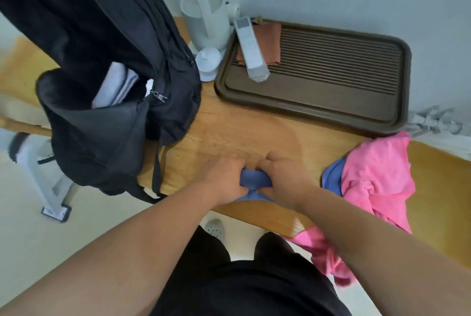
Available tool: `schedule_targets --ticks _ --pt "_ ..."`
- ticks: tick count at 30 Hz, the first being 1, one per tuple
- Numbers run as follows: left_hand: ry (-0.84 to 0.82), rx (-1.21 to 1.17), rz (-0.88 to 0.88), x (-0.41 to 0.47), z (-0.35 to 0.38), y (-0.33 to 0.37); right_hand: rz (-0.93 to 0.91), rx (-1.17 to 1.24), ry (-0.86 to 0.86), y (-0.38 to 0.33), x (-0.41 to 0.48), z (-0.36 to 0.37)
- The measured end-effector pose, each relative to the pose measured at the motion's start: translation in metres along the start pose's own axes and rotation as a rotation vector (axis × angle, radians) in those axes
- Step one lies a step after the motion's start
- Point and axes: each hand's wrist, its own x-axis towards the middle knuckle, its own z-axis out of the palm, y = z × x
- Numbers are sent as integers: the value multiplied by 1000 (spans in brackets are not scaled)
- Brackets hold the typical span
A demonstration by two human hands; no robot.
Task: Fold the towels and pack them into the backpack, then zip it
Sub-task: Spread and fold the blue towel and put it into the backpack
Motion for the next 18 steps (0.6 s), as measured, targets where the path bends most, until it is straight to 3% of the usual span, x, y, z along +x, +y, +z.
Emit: schedule_targets --ticks 2,7,12,14,18 --pt "97 -198 -75 -13 -24 -3 -12 78 61 -13 -1 -23" --pt "248 -462 -106 -40 -97 -22 25 346 31 -42 -4 -81" --pt "393 -811 11 -58 -153 -61 45 961 148 -79 -4 -115" --pt "411 -893 43 -62 -170 -83 41 1199 267 -105 5 -121" --pt "341 -988 149 -66 -202 -127 84 1595 701 -178 30 -133"
